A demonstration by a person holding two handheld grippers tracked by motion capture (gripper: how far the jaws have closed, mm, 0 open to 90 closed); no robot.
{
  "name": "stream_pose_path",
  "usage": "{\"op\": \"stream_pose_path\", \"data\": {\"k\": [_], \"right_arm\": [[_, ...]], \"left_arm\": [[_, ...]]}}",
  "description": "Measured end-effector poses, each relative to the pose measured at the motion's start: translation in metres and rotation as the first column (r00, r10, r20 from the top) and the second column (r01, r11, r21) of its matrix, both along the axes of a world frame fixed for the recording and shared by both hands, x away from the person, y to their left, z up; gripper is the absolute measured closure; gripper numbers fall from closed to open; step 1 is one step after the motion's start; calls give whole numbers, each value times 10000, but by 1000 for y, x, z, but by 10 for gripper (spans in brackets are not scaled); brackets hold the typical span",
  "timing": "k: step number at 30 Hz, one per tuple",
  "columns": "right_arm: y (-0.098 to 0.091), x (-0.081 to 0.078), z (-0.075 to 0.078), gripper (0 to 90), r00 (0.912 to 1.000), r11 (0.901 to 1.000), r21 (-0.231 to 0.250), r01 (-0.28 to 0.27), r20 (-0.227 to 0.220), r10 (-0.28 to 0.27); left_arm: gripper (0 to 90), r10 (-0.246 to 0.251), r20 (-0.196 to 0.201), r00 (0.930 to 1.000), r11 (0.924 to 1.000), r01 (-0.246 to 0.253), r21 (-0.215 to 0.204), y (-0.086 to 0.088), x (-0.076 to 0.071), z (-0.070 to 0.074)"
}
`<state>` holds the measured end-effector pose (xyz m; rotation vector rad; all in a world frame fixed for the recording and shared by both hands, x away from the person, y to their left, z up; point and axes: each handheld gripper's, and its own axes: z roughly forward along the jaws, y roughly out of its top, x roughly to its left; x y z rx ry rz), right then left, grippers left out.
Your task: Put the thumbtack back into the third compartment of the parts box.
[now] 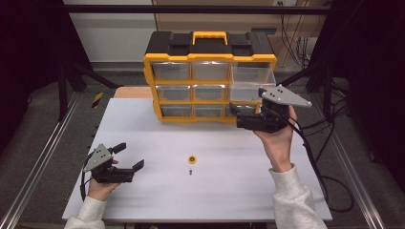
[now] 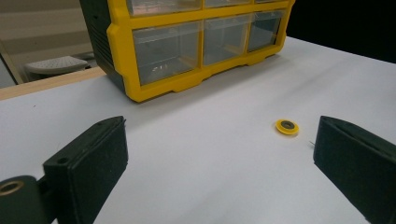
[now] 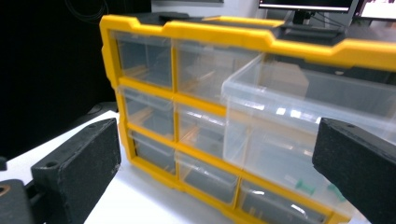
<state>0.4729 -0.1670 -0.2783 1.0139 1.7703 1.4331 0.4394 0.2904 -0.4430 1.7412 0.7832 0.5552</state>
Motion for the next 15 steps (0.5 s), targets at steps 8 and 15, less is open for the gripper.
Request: {"op": "stream_pose_path", "data": {"k": [8, 15], "right_arm": [[8, -11, -25, 14, 9993, 9997, -66, -254, -280, 252], [19, -16, -47, 14, 9966, 9983, -189, -543, -636, 530]], "left_arm": [[27, -9, 3, 10000, 10000, 9, 4, 0, 0, 0], [26, -9, 7, 10000, 10000, 9, 19, -1, 0, 0]]}}
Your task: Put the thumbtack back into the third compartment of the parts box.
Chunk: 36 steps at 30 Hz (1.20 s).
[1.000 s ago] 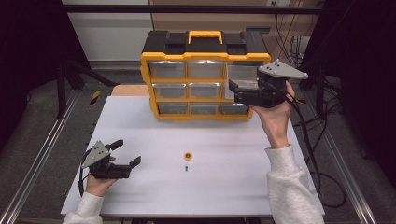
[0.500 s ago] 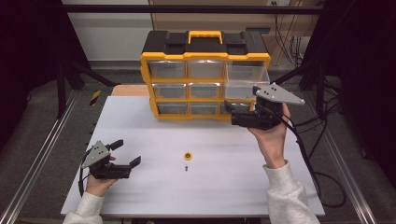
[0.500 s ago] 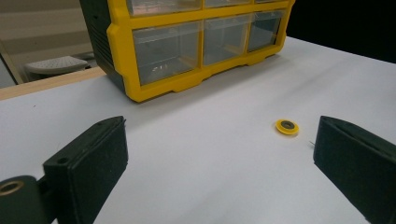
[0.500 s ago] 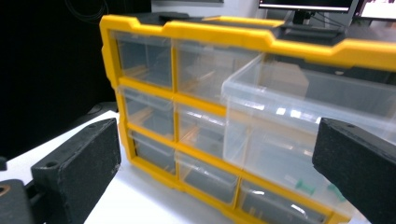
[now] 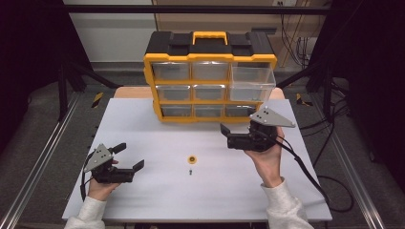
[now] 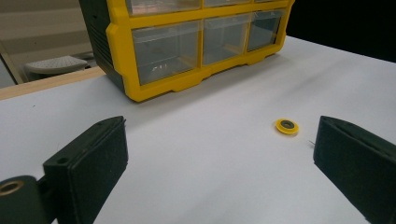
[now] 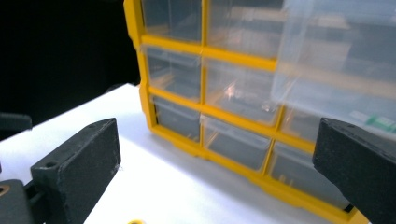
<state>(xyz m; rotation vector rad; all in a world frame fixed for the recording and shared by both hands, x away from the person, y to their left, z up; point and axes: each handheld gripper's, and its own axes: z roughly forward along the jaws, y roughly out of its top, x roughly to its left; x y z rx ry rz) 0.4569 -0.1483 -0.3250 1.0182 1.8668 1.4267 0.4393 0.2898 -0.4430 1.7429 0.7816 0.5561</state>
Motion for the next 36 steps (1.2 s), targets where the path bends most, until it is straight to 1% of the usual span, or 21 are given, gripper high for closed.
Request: {"op": "stream_pose_path", "data": {"k": [4, 8, 16, 23, 28, 36], "right_arm": [[6, -2, -11, 14, 9997, 9999, 60, -138, -206, 140], [13, -3, -19, 14, 9991, 9997, 6, -255, -336, 256], [33, -4, -40, 15, 9958, 9978, -269, -603, -710, 583], [46, -4, -55, 15, 9902, 9949, -430, -910, -1102, 858], [54, -4, -67, 14, 9859, 9919, -696, -1058, -1372, 956], [69, -4, -89, 19, 9753, 9870, -913, -1320, -1898, 1129]], "left_arm": [[26, -5, 6, 10000, 10000, 5, -3, 0, 0, 0], [27, 5, 1, 10000, 10000, -5, 0, 0, 0, 0], [27, -8, 18, 10000, 10000, 8, 6, 0, 0, 0], [26, -6, 11, 10000, 10000, 6, 8, 0, 0, 0], [27, -13, 19, 10000, 10000, 13, 13, 0, 0, 0], [27, -23, 10, 10000, 10000, 23, 43, 0, 0, 0]]}}
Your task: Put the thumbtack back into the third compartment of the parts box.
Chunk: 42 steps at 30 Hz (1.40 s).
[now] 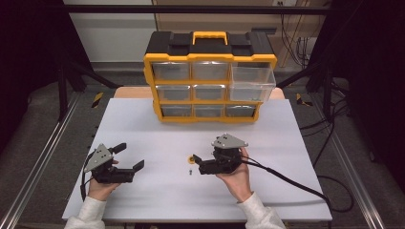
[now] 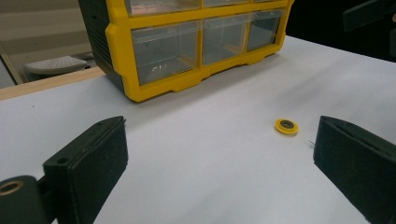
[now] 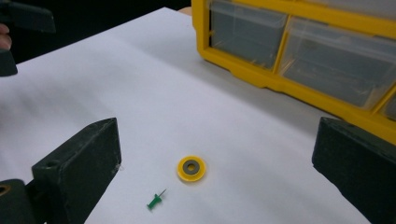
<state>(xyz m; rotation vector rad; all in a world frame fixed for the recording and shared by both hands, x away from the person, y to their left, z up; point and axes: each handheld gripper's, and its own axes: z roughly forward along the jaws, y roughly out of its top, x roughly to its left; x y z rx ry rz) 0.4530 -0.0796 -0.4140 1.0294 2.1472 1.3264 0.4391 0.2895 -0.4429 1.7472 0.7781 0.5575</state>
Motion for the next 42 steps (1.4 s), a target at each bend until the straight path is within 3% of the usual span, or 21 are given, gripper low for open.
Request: {"op": "stream_pose_path", "data": {"k": [14, 24, 31, 42], "right_arm": [[20, 0, -35, 31, 9964, 9982, -489, -353, -783, 314], [32, -2, -55, 32, 9931, 9954, -830, -487, -1109, 393], [37, -1, -67, 124, 9904, 9930, -1000, -623, -1295, 491], [40, 0, -76, 345, 9875, 9879, -1323, -809, -1449, 615]], "left_arm": [[27, 5, -6, 10000, 10000, -5, -33, 0, 0, 0], [27, 1, -11, 10000, 10000, -1, -38, 0, 0, 0], [27, 5, -26, 10000, 10000, -5, -37, -1, 0, -1], [27, 6, -28, 10000, 10000, -6, -41, -1, 0, -1]]}}
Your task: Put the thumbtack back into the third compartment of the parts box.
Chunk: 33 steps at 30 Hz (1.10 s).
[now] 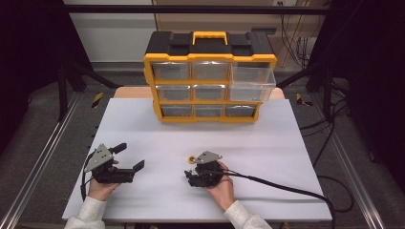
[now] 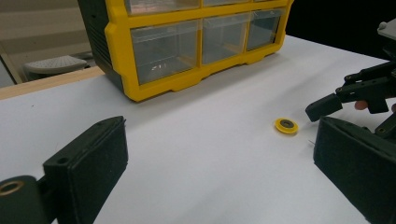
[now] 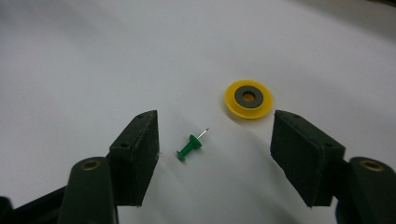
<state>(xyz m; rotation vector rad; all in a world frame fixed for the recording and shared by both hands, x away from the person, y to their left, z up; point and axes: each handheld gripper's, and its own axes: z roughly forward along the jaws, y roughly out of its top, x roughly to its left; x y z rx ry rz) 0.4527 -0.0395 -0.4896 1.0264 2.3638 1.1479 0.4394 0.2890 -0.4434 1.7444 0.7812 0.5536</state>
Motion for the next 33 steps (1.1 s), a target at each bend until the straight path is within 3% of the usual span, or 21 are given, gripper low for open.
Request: {"op": "stream_pose_path", "data": {"k": [13, 33], "right_arm": [[1, 1, -2, 556, 9997, 9999, -112, -115, -228, 112], [0, 2, -2, 812, 9991, 9990, -263, -366, -208, 361]], "left_arm": [[27, 5, 10, 10000, 10000, -5, -1, 0, 0, 0], [27, 17, 27, 10000, 10000, -17, 0, 1, 0, 1]]}}
